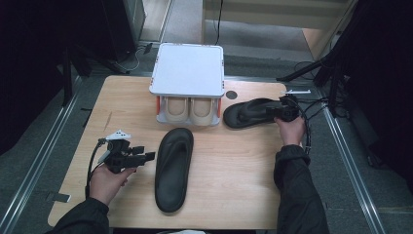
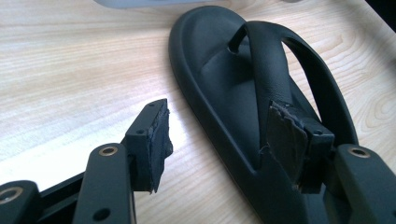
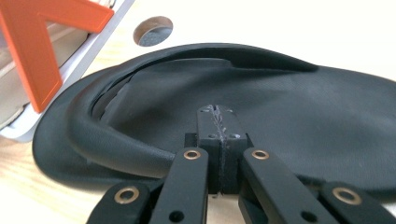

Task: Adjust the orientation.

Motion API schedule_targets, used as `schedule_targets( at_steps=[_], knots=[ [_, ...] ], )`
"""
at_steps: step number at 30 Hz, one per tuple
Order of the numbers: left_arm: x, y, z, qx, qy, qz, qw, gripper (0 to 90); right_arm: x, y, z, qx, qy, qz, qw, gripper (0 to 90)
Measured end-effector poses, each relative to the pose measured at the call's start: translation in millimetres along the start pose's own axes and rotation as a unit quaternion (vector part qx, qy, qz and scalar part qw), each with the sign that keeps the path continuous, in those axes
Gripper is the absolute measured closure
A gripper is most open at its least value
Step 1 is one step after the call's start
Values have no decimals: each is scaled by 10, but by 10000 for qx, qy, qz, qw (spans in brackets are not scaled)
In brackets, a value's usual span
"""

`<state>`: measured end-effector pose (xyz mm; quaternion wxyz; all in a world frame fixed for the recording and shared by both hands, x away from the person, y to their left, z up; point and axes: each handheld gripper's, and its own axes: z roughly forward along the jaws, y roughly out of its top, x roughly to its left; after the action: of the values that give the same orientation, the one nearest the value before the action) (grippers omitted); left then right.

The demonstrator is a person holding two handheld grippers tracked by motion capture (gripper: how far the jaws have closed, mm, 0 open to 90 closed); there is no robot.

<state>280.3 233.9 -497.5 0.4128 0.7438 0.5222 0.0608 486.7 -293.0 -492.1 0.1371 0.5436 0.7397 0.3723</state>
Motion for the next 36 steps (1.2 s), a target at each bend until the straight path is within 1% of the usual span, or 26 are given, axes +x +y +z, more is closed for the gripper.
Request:
schedule_targets(
  at_steps=[2,4,5,7,8,9,13,19,21,22,24,26,27,28,30,32,36],
  knots=[
    [21,18,2,-17,6,-5,10000,403,25,-28,-27,19,3,-14,10000,900],
    [38,35,5,-24,54,6,10000,402,57,-58,-59,52,9,-31,10000,900],
    [51,46,6,-15,71,39,10000,402,67,-69,-70,45,10,-56,10000,900],
    [66,58,5,-35,113,44,9999,403,93,-98,-92,43,5,-81,10000,900],
    [73,70,3,-18,100,23,9999,403,104,-110,-102,44,11,-79,10000,900],
    [77,76,5,-62,115,17,9999,403,113,-121,-115,59,14,-84,9999,900],
    [107,104,-9,-92,151,26,9998,403,146,-163,-152,57,16,-97,9999,900],
    [185,141,-35,-164,225,-23,9996,403,190,-218,-207,106,20,-159,9998,900],
    [216,155,-46,-161,260,-36,9995,404,200,-246,-232,106,23,-149,9998,900],
    [229,156,-49,-202,289,-28,9994,404,209,-265,-243,94,48,-136,9999,900],
    [256,162,-54,-267,262,-104,9992,404,226,-291,-266,107,60,-145,9998,900],
    [273,175,-60,-268,256,-116,9992,403,243,-307,-283,130,72,-172,9997,900],
    [276,189,-65,-217,298,-78,9993,404,258,-319,-291,138,71,-159,9998,900],
    [279,196,-71,-240,313,-36,9992,404,269,-332,-296,139,98,-151,9997,900],
    [295,209,-74,-276,305,-70,9991,404,300,-355,-305,144,145,-144,9997,900],
    [312,219,-72,-261,331,-73,9991,404,350,-372,-309,175,192,-136,9996,900],
    [345,244,-64,-249,336,-115,9991,405,449,-395,-307,212,217,-226,9993,900]
  ],
)
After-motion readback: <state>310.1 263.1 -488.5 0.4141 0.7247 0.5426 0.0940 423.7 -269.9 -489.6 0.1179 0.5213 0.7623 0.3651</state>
